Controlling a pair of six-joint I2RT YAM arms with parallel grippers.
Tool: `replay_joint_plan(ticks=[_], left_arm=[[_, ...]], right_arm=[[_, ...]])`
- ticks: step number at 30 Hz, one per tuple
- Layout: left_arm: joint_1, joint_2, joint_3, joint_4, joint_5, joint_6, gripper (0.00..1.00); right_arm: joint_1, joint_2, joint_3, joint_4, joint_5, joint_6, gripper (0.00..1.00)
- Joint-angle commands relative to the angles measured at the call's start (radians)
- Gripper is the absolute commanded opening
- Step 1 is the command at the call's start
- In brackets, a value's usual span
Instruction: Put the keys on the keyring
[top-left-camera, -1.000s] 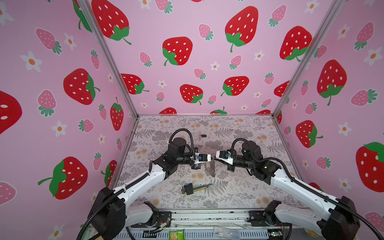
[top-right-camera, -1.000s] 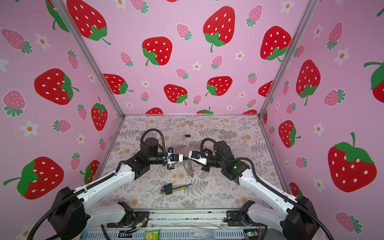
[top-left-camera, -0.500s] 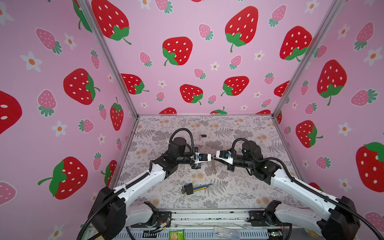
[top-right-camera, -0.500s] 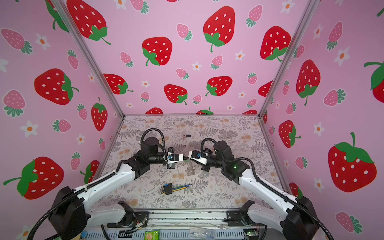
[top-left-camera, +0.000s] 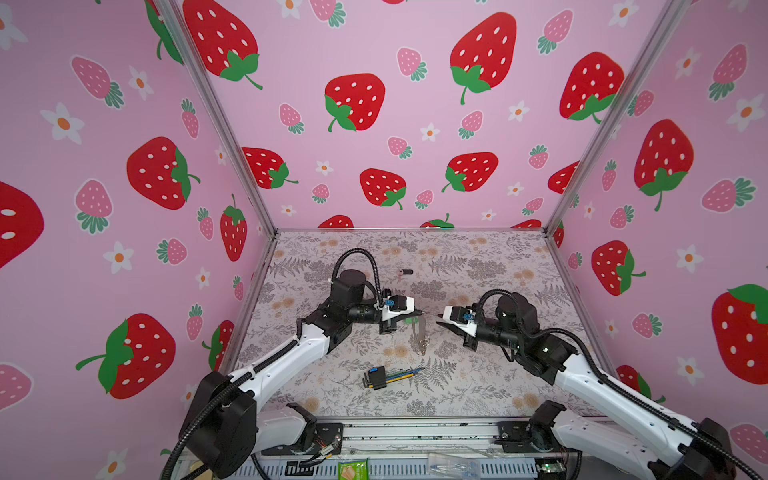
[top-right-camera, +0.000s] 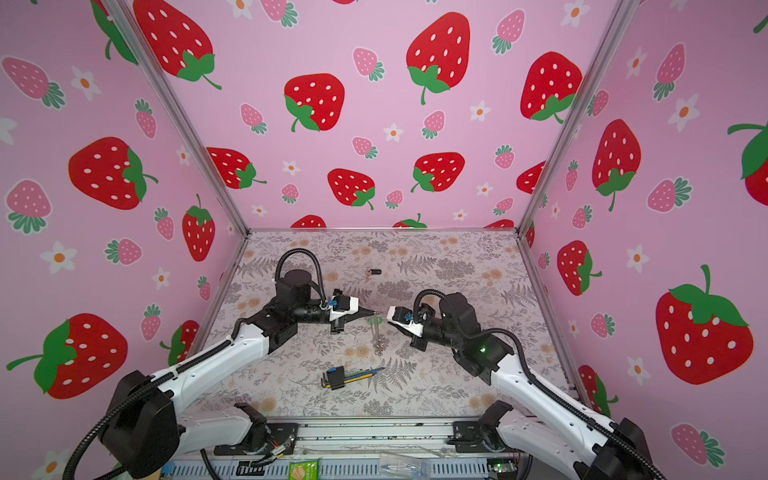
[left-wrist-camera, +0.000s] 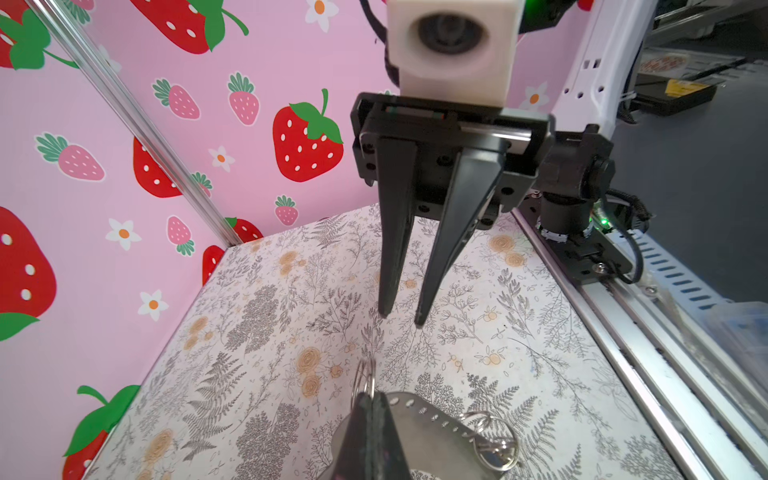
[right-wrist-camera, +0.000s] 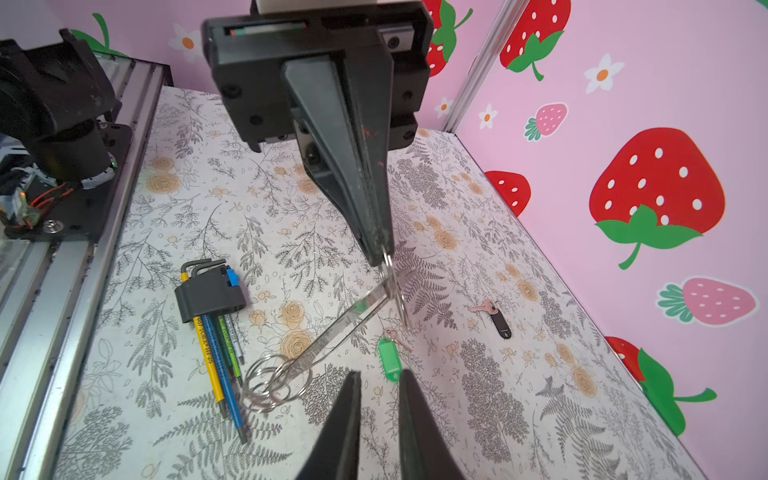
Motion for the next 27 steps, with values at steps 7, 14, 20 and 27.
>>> replay_joint_plan(ticks=[7, 14, 20, 27], left_arm=[[0.005, 0.036, 0.070, 0.025, 0.165, -0.079, 0.00], [0.004, 0.044, 0.076, 0.006, 0.180, -0.083, 0.00], [0.005, 0.043, 0.078, -0.027, 0.180, -0.062, 0.00], [0.003, 0.053, 0.086, -0.034, 0.198, -0.057, 0.00]], right_arm=[[0.006, 0.073, 0.037, 0.031, -0.121, 0.076, 0.18], [0.005, 0.094, 0.037, 0.077, -0.131, 0.087, 0.18], [0.006, 0.026, 0.020, 0.116, -0.110, 0.100, 0.18], [0.004, 0.035, -0.003, 0.127, -0.051, 0.123, 0.22]])
